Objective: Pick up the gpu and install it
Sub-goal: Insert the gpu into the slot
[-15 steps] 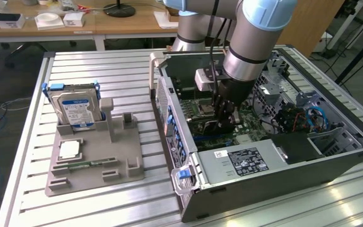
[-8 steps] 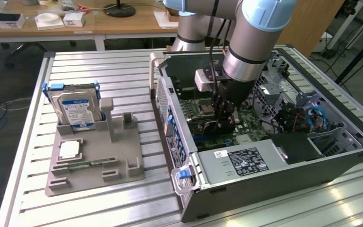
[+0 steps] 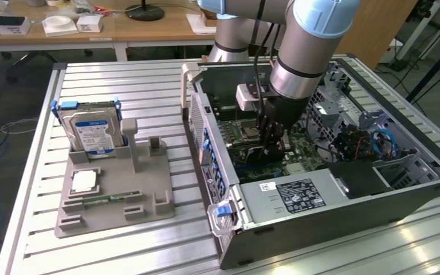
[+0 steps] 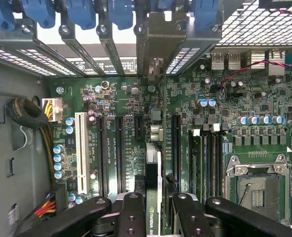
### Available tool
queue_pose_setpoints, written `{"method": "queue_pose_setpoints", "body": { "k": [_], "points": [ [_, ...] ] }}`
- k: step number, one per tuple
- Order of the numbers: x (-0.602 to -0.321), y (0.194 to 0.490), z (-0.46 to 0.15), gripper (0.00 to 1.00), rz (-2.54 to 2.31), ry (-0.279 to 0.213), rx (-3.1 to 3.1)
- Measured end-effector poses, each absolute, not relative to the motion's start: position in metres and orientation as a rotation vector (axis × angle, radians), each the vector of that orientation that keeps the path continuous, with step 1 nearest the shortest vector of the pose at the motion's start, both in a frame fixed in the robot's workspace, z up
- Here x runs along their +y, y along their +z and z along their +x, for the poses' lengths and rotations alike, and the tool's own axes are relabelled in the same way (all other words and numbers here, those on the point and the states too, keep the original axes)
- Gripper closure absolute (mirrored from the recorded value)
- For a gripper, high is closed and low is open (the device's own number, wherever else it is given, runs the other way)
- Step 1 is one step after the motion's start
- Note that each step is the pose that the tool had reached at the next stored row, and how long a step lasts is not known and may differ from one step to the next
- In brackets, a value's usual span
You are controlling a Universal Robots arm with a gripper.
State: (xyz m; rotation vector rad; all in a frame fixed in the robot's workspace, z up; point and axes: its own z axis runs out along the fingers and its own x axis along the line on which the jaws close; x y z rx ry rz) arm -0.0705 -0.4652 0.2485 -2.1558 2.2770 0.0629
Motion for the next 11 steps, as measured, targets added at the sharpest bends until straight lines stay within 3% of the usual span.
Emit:
{"method": "queue_pose_setpoints", "body": {
  "k": [11],
  "points": [
    [-0.4651, 0.2486, -0.07, 0.74, -2.158, 0.063, 2.275]
  ]
}}
